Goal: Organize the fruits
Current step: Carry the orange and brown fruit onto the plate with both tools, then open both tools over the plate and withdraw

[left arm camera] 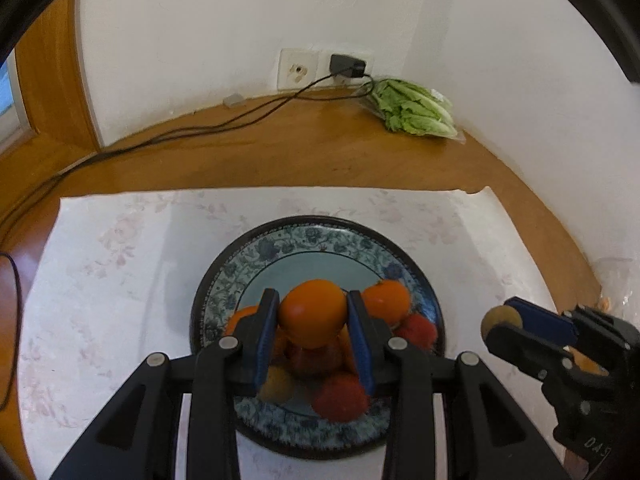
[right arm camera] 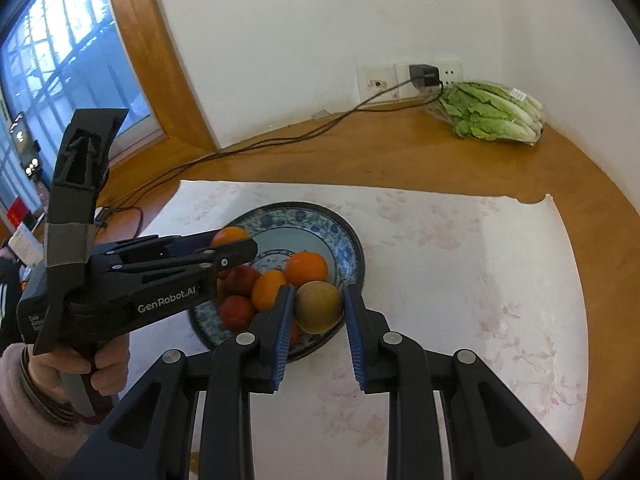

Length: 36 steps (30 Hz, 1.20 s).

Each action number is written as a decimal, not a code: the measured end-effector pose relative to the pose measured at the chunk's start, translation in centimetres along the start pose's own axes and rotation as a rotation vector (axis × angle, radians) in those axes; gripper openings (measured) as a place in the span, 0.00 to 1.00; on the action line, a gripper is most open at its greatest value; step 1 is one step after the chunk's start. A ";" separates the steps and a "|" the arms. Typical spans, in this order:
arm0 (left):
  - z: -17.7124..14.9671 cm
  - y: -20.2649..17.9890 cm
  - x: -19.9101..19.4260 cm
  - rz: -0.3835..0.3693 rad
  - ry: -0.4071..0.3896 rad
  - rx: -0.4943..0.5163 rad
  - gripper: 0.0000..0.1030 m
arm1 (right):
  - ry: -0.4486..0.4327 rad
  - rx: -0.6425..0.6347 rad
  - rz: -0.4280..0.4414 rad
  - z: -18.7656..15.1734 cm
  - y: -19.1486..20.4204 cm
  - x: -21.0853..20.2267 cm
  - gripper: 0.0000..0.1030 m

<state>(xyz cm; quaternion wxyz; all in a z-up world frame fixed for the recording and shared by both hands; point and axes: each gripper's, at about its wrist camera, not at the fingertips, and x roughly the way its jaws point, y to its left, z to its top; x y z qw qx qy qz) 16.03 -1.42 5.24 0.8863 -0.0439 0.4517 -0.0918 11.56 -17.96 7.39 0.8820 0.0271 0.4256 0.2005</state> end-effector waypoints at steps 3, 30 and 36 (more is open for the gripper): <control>0.1 -0.1 0.3 0.015 -0.015 0.017 0.35 | 0.009 0.015 -0.005 0.1 -0.5 0.7 0.26; -0.2 0.9 -2.2 0.046 -0.029 0.005 0.41 | 0.035 0.030 -0.004 1.2 -0.7 4.2 0.26; -0.2 0.6 -4.0 0.033 -0.044 0.010 0.41 | 0.011 0.039 0.028 1.3 -0.7 3.3 0.34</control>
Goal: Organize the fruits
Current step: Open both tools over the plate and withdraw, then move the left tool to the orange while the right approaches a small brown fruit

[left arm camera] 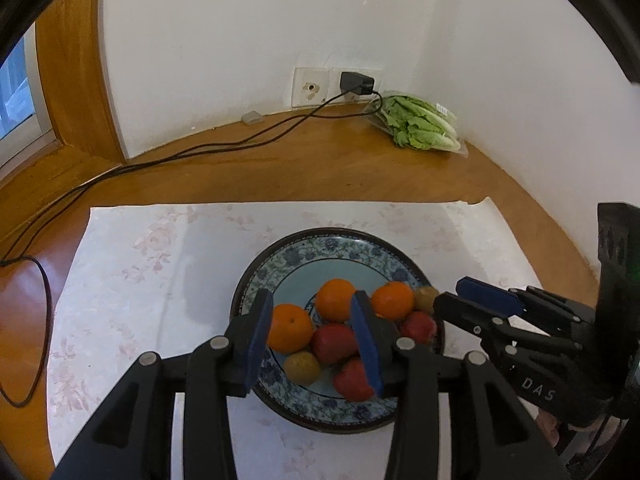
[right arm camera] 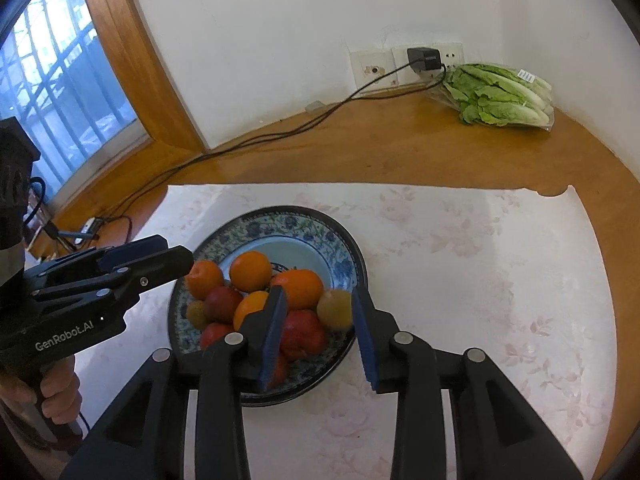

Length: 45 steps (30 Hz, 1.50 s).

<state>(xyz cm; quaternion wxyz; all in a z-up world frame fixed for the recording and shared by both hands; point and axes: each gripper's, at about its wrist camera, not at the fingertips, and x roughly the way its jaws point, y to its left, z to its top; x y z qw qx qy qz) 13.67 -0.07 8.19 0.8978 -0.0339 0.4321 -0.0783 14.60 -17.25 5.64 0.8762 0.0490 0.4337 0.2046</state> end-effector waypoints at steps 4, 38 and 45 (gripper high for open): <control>-0.1 -0.4 -1.3 -0.007 0.001 0.009 0.41 | -0.009 -0.015 0.005 -0.1 0.2 -1.3 0.35; -10.9 -2.2 -10.9 -0.070 0.107 0.098 0.46 | 0.163 -0.232 0.087 -10.3 3.8 -10.8 0.35; -13.3 -1.7 -11.1 -0.072 0.145 0.079 0.46 | 0.182 -0.237 0.093 -12.6 4.6 -11.1 0.35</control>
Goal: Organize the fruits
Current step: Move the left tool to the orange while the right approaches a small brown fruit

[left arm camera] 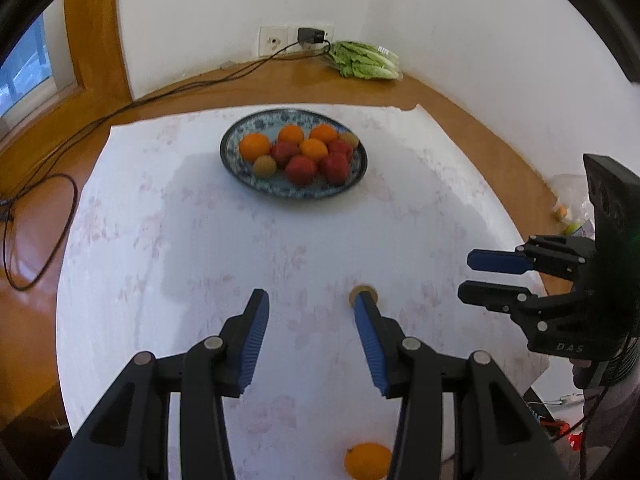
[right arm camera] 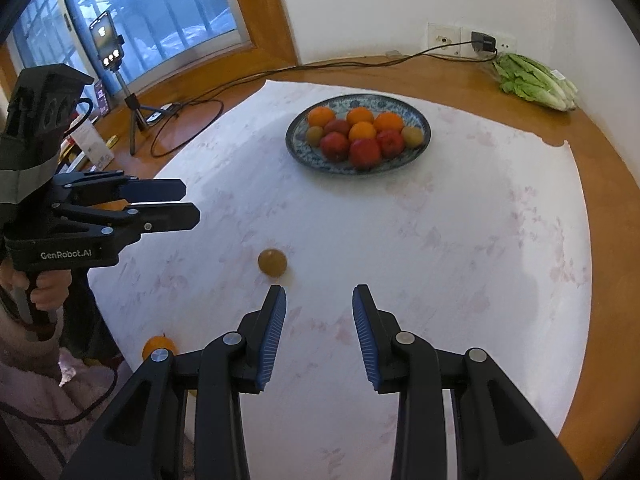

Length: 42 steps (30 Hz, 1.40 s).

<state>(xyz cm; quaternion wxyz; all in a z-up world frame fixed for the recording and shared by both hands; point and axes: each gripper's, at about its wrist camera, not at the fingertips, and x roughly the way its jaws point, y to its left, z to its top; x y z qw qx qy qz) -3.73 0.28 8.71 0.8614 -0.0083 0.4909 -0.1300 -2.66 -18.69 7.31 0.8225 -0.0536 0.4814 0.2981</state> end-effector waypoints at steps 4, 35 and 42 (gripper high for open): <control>-1.3 -0.1 -0.1 0.000 0.018 0.005 0.46 | 0.018 -0.004 0.016 -1.2 0.9 0.2 0.35; -7.8 -2.1 0.0 -0.139 0.184 0.154 0.47 | 0.078 0.016 0.082 -4.2 3.0 0.5 0.35; -8.2 -2.4 -0.4 -0.154 0.192 0.182 0.49 | 0.087 0.001 0.096 -4.4 3.7 0.6 0.35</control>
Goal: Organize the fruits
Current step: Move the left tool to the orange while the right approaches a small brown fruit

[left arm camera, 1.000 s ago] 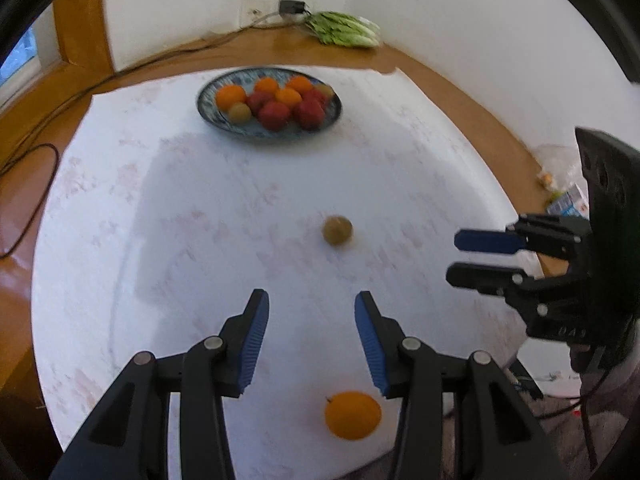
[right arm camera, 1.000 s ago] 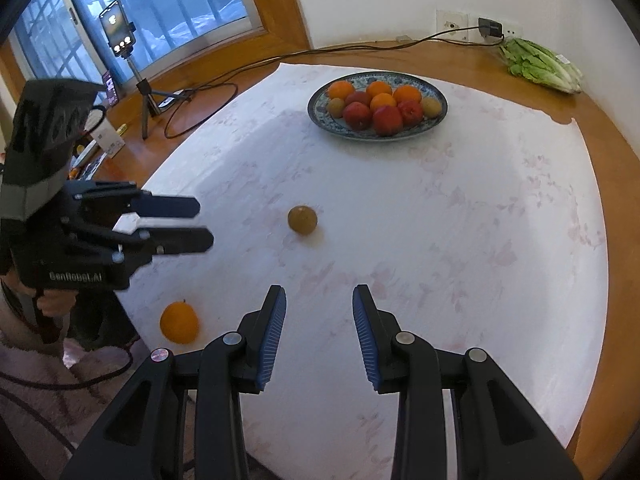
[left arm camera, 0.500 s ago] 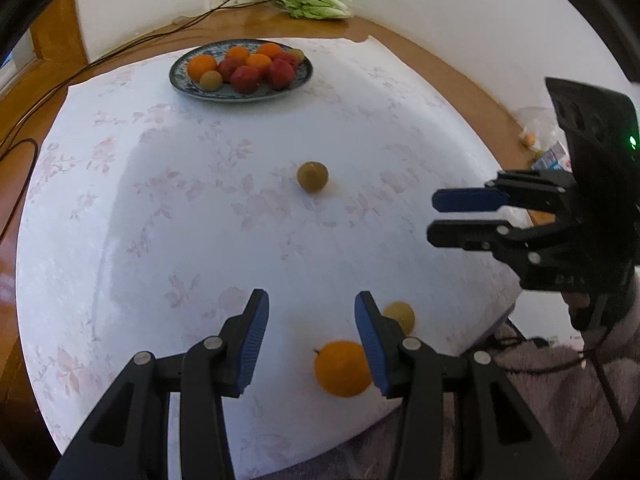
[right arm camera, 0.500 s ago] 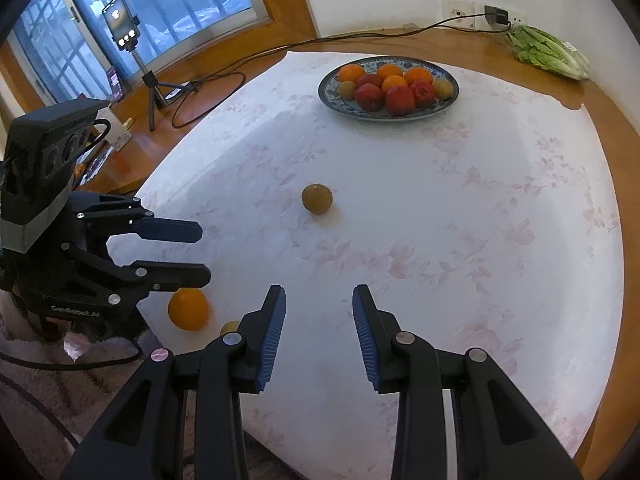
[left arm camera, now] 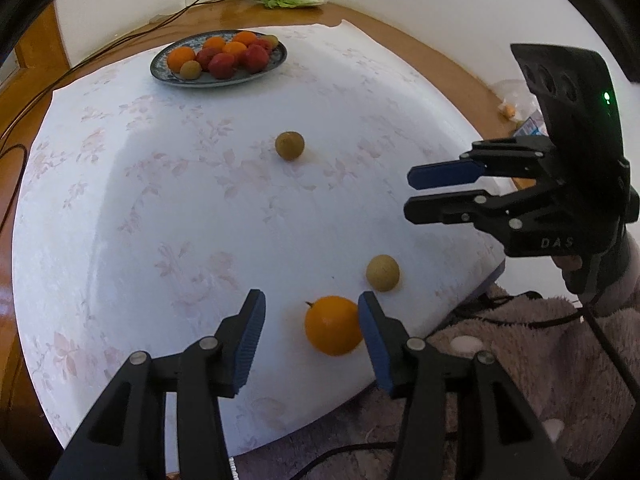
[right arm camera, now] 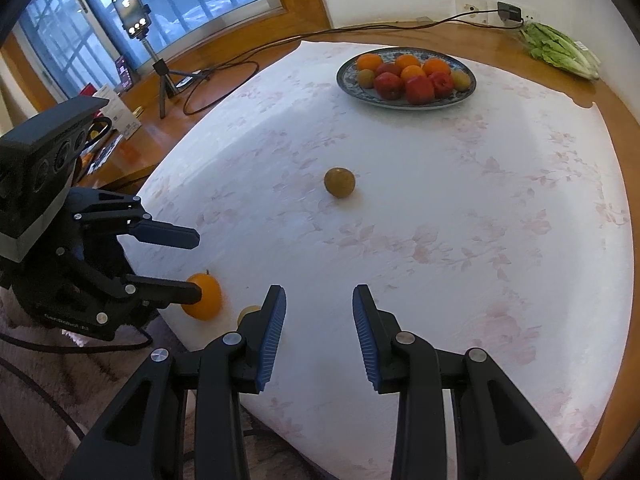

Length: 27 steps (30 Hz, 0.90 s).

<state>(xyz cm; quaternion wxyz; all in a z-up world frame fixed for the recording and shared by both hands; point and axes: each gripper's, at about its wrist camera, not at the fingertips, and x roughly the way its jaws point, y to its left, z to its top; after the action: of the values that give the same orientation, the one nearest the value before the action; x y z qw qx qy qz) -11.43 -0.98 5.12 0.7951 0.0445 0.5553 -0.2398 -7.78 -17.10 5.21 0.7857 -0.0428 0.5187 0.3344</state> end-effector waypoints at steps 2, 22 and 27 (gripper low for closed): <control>0.0 -0.1 0.1 -0.003 0.004 0.005 0.49 | 0.003 -0.002 0.002 0.0 0.1 0.1 0.35; 0.1 0.1 2.2 -0.074 0.046 -0.020 0.40 | 0.014 -0.020 0.001 0.0 0.3 0.3 0.35; 0.4 1.1 1.7 -0.053 0.020 -0.048 0.39 | 0.015 -0.024 0.009 0.0 0.2 0.2 0.35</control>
<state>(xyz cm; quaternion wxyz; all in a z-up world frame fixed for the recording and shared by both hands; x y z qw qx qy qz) -10.20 -0.75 3.49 0.7837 0.0131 0.5699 -0.2468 -7.87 -16.82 5.10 0.7796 -0.0524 0.5207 0.3440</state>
